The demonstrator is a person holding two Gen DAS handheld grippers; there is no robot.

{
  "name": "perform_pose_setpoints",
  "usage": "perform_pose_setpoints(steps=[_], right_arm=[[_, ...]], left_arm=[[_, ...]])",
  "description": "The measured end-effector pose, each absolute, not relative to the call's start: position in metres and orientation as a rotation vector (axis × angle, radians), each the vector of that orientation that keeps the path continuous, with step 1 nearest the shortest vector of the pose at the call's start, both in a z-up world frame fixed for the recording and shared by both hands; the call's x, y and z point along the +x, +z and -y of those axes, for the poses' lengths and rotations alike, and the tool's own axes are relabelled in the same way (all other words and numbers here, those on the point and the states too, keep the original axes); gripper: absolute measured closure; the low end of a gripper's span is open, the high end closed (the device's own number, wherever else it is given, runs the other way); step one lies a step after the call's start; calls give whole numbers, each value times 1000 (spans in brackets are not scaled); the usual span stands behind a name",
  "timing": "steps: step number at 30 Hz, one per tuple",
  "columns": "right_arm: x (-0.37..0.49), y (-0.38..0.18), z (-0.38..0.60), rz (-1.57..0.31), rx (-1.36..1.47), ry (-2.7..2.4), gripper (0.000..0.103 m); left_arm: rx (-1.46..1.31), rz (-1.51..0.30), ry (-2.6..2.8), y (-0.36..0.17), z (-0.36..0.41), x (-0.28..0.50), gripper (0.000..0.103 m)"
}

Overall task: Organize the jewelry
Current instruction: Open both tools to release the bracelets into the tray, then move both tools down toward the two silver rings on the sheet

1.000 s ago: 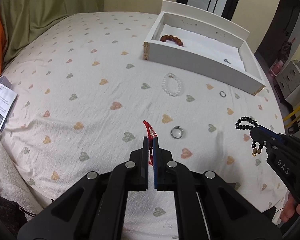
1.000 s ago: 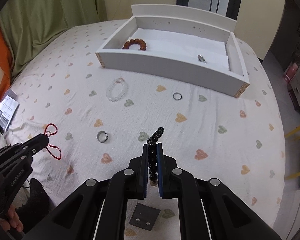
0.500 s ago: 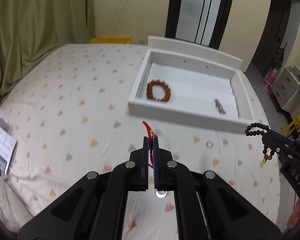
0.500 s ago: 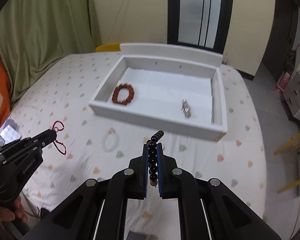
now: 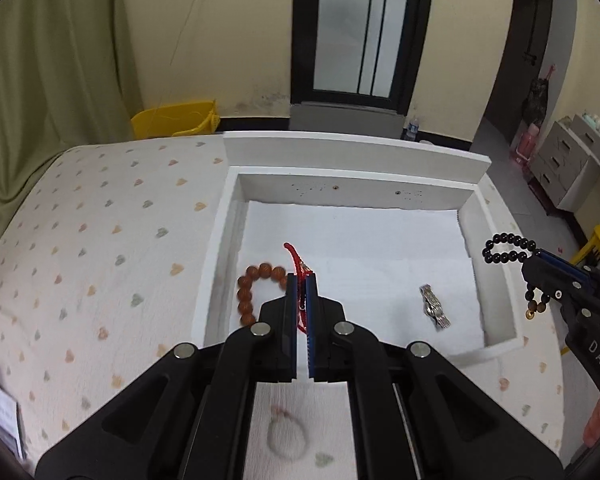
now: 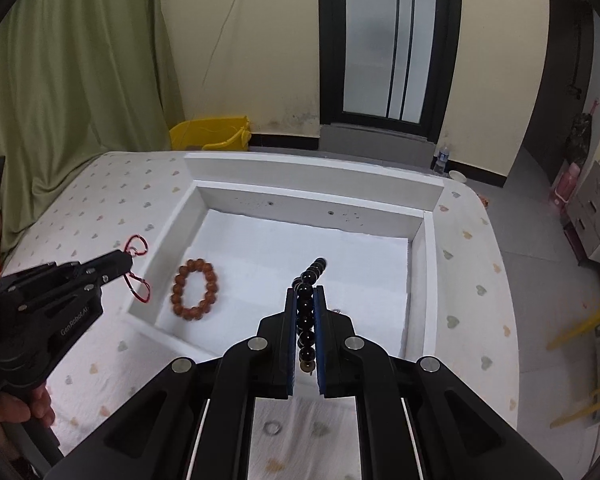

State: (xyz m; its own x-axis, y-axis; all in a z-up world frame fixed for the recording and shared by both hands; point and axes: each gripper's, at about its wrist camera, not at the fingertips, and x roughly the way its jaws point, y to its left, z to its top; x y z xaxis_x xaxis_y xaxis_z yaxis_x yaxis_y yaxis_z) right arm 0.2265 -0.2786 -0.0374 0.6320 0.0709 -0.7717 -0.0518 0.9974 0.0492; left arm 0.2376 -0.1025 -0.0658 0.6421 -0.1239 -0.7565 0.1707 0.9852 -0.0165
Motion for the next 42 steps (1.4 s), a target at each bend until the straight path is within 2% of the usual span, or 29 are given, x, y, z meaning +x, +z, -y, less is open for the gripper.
perform_pose_setpoints(steps=[10,12,13,14,16,19,22,30,31,33,36,38,42], right_arm=[[273,-115,306,-963,22,37,92],[272,-123,309,-961,22,22,76],[269,-124,309,-953,28,21,61],[268,-126,310,-951,29,19,58],[265,-129,310,-957,21,12,58],[257,-129,312,-960,33,2,58],[245,-120,308,-954,21,1,56],[196,-82,289,-913,1,2,53],[189,-78,286,-909,0,0,49],[173,-72,279,-906,-8,2,48],[147,-63,266,-897,-30,10,48],[130,-59,260,-890,-42,6,40],[99,-64,252,-911,-42,1,40]], left_arm=[[106,-982,-231,-132,122,303,100],[144,-998,-229,-140,126,306,90],[161,-987,-218,-142,127,305,79],[176,-968,-202,-143,126,303,60],[191,-970,-181,-146,125,302,31],[198,-981,-180,-146,122,296,30],[198,-975,-189,-141,120,287,17],[192,-940,-194,-110,91,242,16],[178,-942,-189,-106,83,236,16],[159,-942,-176,-101,68,223,16],[142,-953,-154,-97,43,199,16],[134,-959,-136,-97,31,183,16],[93,-994,-112,-107,16,144,16]])
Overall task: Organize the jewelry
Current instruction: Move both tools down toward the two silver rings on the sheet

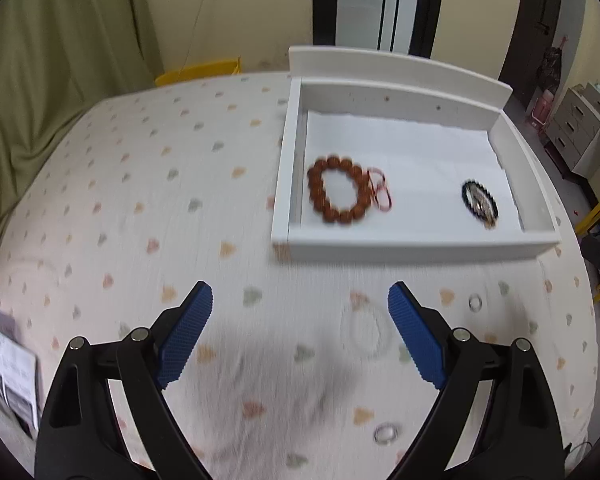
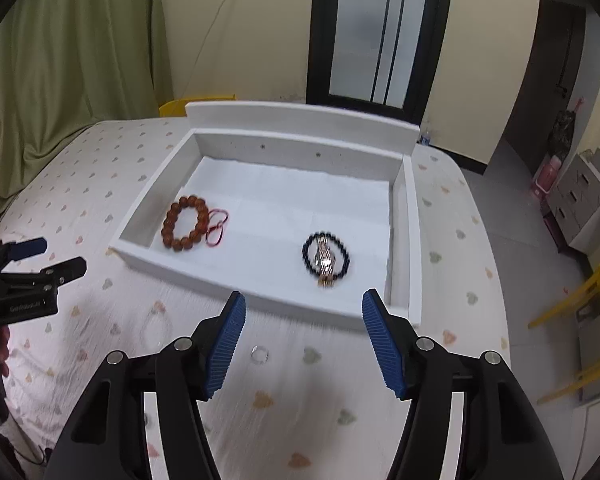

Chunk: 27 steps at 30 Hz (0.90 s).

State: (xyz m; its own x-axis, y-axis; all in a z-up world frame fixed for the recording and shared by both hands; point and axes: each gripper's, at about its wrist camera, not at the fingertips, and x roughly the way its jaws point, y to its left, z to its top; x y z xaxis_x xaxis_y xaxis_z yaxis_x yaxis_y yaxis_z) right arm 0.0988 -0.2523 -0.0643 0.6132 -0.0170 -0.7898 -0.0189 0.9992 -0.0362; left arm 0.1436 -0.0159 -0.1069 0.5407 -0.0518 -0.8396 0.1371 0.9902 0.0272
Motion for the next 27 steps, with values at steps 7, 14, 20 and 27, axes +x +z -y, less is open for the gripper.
perform_pose_setpoints(steps=[7,14,20,27], right_arm=[[72,-97,242,-973,-68,35,40],[80,-147,220,-1039,-127,132,41],[108,-183,208,-1069,-155,189,48],[138,-210,216,-1094,-151,206,48]], left_arm=[[3,-1081,-46,-149,16,70,16],[32,-1124,-20,-186,37,48,17],[6,-1146,59,-211,40,41,17],[-41,-1159,78,-231,42,42,17]])
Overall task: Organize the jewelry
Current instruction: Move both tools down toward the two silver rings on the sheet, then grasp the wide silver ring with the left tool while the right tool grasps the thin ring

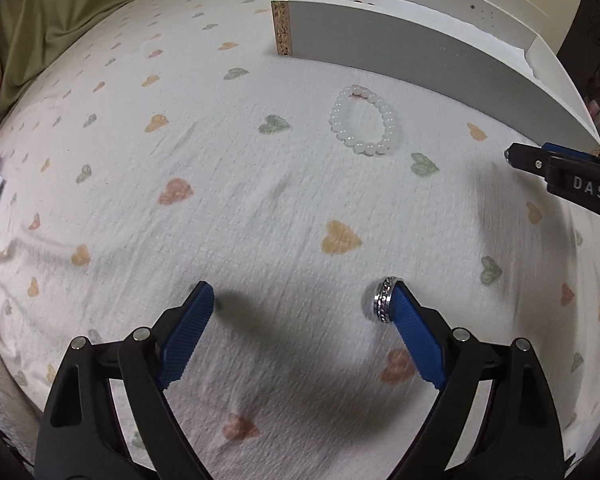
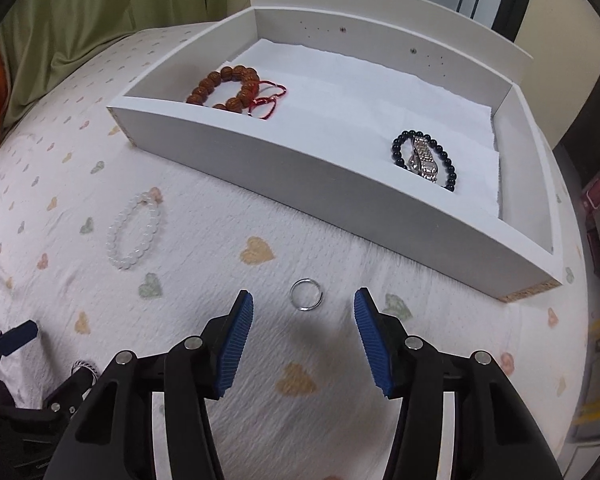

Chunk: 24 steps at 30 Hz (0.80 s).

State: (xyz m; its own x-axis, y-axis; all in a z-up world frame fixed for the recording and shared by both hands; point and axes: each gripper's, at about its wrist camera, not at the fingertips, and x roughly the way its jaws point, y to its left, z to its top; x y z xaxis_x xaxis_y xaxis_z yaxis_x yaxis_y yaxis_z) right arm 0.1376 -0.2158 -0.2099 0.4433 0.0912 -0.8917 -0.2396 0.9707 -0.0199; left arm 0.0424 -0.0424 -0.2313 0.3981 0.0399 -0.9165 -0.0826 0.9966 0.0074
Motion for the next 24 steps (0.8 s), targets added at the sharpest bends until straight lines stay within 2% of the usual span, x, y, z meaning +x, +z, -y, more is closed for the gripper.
perform_pose_setpoints(steps=[15,18,20,21,23,24], right_arm=[[142,-229,216,-1102,-149,234,51],[142,-229,218,-1105,-131,239,58],[142,-229,220,-1104,-122,235,70],[143,-229,221,-1104,-117,231,72],[143,-228,224,-1102,-107,220,81],[143,-228,225,-1102,-103,221,81]], left_arm=[[-80,-1125,58,-235,51,35,17],[-54,-1128,54,-236,55,35,17],[-50,-1129,59,-235,56,34,18],[-56,-1128,62,-235,55,34,19],[-58,-1119,73,-233,53,32,32],[-59,-1114,81,-232,51,32,34]])
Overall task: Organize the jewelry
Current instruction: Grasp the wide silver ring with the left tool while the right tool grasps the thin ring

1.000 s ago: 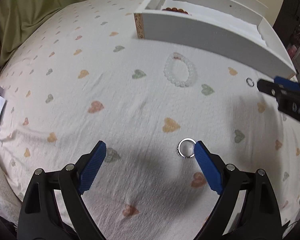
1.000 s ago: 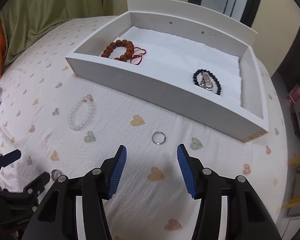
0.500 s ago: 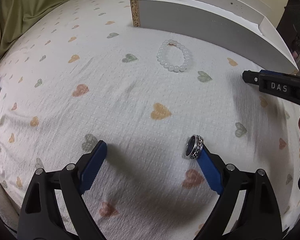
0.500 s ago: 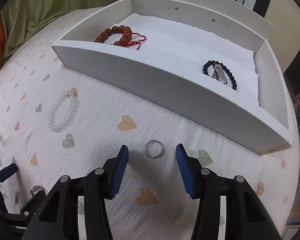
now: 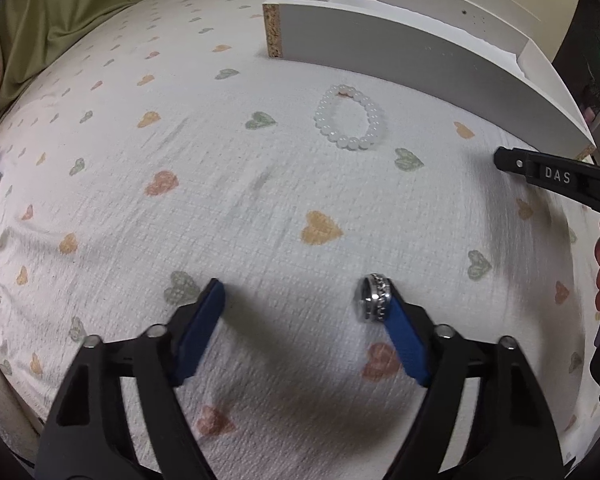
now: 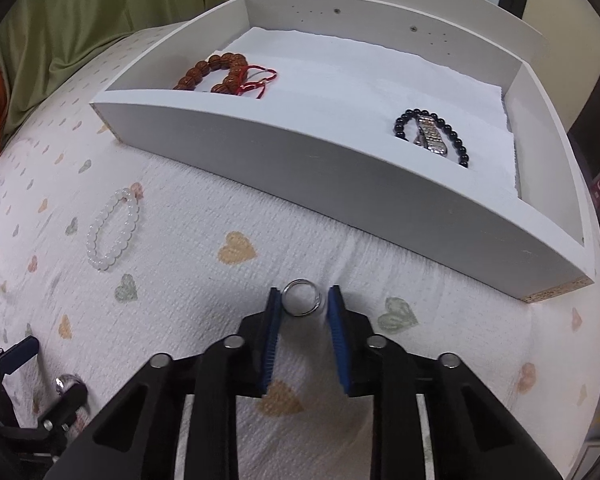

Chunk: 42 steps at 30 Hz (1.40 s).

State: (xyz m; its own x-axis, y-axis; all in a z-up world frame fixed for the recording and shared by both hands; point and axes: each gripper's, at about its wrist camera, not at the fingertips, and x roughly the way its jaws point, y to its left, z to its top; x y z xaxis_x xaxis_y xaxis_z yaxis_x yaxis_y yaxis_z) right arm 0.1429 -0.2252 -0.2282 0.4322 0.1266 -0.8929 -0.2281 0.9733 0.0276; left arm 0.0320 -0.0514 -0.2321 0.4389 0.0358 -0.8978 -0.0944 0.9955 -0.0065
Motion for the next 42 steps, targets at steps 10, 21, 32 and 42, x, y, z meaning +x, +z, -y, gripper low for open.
perform_pose_setpoints(steps=[10,21,32,42], right_arm=[[140,-225,224,-1107,-118,211,82],[136,-218,226,-1108,-96,201,82],[127,-203,226,-1098,-76,191,82],[123,-202,223,-1095,-74,207,82]], left_arm=[[-69,-1105,52,-228,42,35,93],[-118,-1120,26,-225,34,41,96],[-155,-1114,-8,-213,26,38,96],[-148,-1120,10,-212,17,32,96]])
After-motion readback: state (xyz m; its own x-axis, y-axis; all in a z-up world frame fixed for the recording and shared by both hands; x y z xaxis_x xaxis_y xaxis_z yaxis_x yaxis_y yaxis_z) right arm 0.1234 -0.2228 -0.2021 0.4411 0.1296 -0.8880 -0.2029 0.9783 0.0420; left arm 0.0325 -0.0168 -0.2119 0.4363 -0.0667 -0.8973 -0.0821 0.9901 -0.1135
